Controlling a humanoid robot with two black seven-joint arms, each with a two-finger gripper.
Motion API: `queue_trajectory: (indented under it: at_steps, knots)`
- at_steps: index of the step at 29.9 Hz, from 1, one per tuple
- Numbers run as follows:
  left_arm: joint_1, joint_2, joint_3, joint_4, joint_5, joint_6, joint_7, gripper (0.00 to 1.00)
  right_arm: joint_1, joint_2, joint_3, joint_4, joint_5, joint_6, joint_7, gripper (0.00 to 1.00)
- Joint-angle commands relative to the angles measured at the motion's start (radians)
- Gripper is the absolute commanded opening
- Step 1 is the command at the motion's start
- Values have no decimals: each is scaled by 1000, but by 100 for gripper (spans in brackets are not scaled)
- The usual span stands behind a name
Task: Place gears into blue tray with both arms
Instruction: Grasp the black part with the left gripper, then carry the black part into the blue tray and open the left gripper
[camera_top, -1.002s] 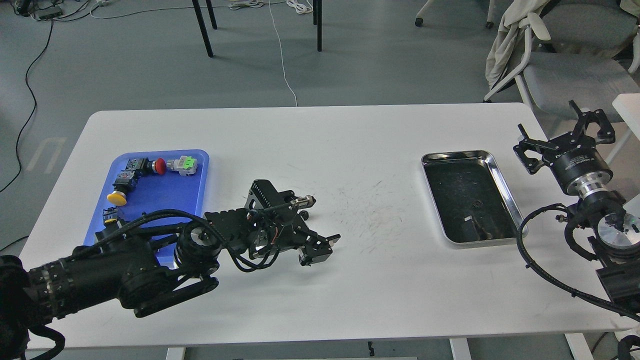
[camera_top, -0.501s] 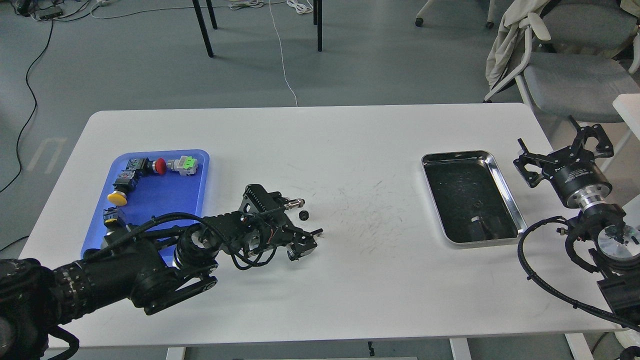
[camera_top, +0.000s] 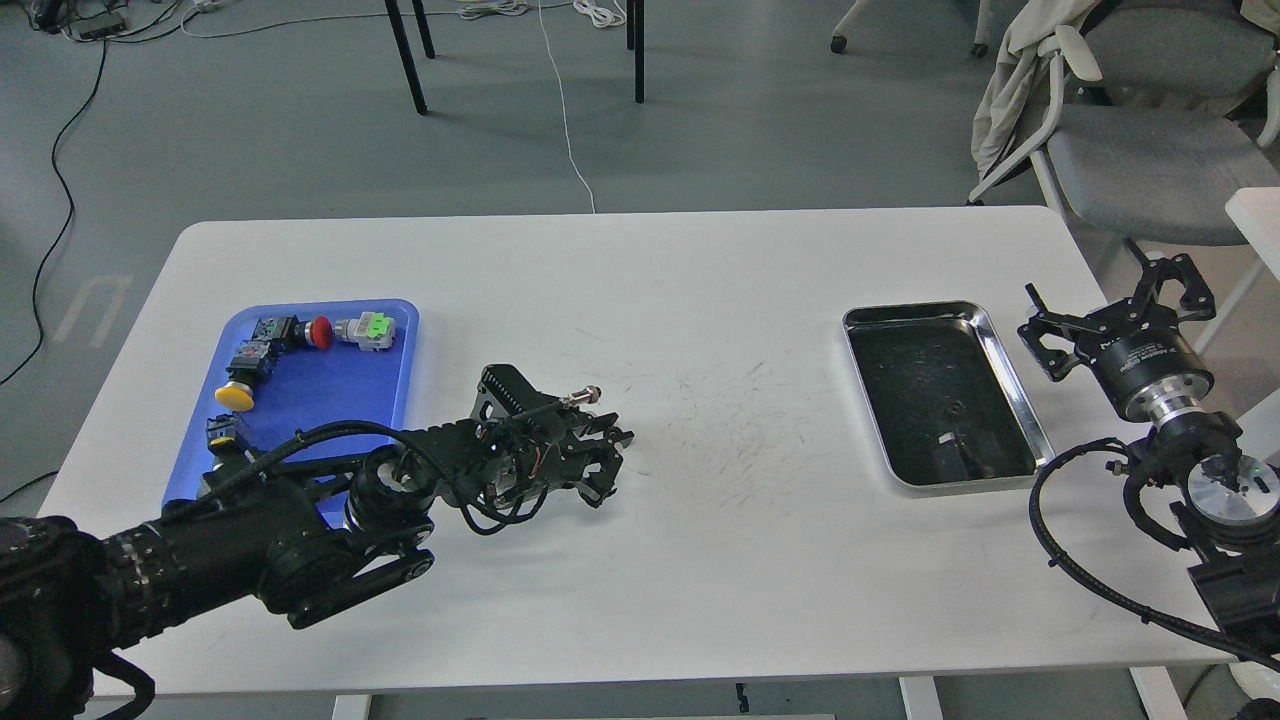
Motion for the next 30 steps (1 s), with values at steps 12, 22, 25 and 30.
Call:
queue_trajectory:
  at_steps: [12,22,25,30]
  knots:
    - [-151,185,-24,-226,-150,-8,-6,8,-1,-3,1,3,0,0,0,98]
    - [-250,576,-30,-341,-367,-29,-7,8,-1,-5,1,5,0,0,0,98]
    - [-208,665,-26,-330,-407,1,-4,8,-1,-5,0,5,0,0,0,98]
    - [-55,696,-27,-283,-513,61,5,8,-3,-6,-4,3,0,0,-2,98]
